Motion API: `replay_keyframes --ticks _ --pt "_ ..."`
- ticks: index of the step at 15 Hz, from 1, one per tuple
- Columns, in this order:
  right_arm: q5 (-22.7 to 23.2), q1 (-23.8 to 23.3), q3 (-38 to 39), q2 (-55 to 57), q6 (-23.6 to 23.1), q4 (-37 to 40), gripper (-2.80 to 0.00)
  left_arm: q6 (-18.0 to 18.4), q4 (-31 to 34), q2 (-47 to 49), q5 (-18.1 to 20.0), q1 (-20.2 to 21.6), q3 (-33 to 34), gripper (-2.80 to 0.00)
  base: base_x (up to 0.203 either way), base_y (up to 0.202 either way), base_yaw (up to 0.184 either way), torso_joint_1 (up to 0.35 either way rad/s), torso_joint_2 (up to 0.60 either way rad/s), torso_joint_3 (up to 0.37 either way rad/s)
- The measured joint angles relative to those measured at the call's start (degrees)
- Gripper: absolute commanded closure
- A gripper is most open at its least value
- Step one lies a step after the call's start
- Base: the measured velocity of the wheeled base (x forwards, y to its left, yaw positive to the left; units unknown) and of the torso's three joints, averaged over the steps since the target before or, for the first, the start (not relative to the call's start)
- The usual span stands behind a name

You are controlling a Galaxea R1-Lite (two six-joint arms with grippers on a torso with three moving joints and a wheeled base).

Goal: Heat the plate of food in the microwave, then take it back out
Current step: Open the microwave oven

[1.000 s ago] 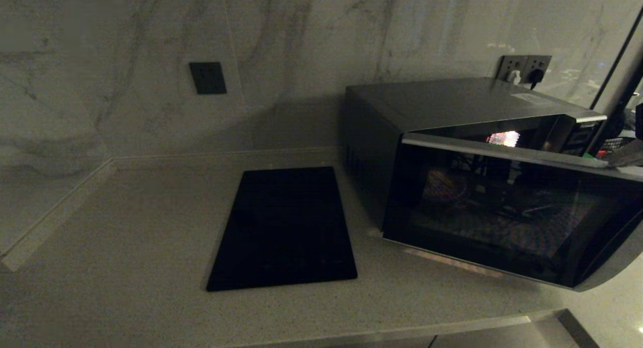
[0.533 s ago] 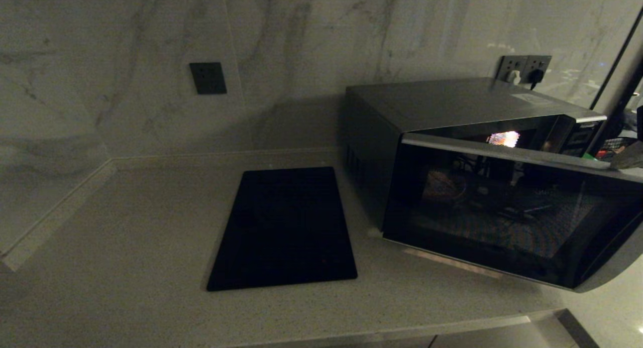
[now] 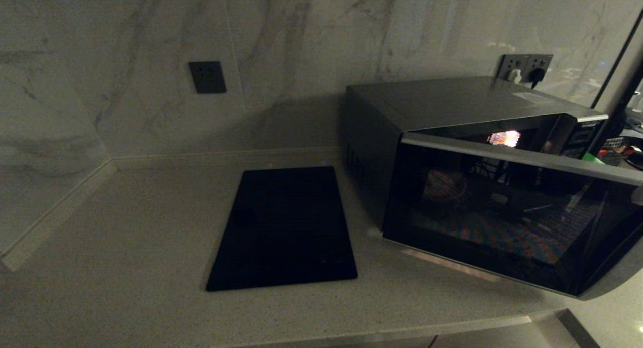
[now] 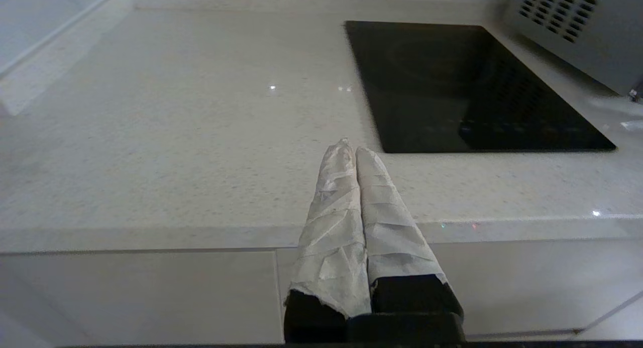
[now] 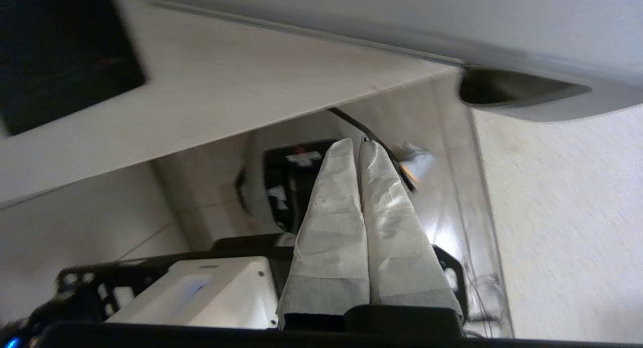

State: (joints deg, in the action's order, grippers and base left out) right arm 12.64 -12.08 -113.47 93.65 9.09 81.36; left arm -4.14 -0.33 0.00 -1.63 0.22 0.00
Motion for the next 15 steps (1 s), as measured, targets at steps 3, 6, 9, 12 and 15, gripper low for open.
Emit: replay_keyframes --ticks 3,6,9,12,15 --pt "7.2 0.0 -0.5 -2.4 -1.9 -1.6 0.0 0.0 0.0 0.0 0.0 0.0 0.0 0.0 0.0 0.0 0.0 0.0 0.0 0.0" --pt "11.3 -0.3 -0.5 -3.9 -1.1 -9.5 0.0 0.0 0.0 0.0 0.0 0.0 0.0 0.0 0.0 0.0 0.0 0.0 0.0 0.0" --pt "3.5 -0.8 -0.4 -2.6 2.9 -22.0 0.0 0.0 0.0 0.0 0.0 0.0 0.0 0.0 0.0 0.0 0.0 0.0 0.0 0.0" --pt "-11.6 -0.9 -0.3 1.3 4.0 -30.1 0.0 0.0 0.0 0.0 0.0 0.0 0.0 0.0 0.0 0.0 0.0 0.0 0.0 0.0" --pt "-22.4 -0.8 -0.3 5.1 3.9 -31.7 0.0 0.0 0.0 0.0 0.0 0.0 0.0 0.0 0.0 0.0 0.0 0.0 0.0 0.0"
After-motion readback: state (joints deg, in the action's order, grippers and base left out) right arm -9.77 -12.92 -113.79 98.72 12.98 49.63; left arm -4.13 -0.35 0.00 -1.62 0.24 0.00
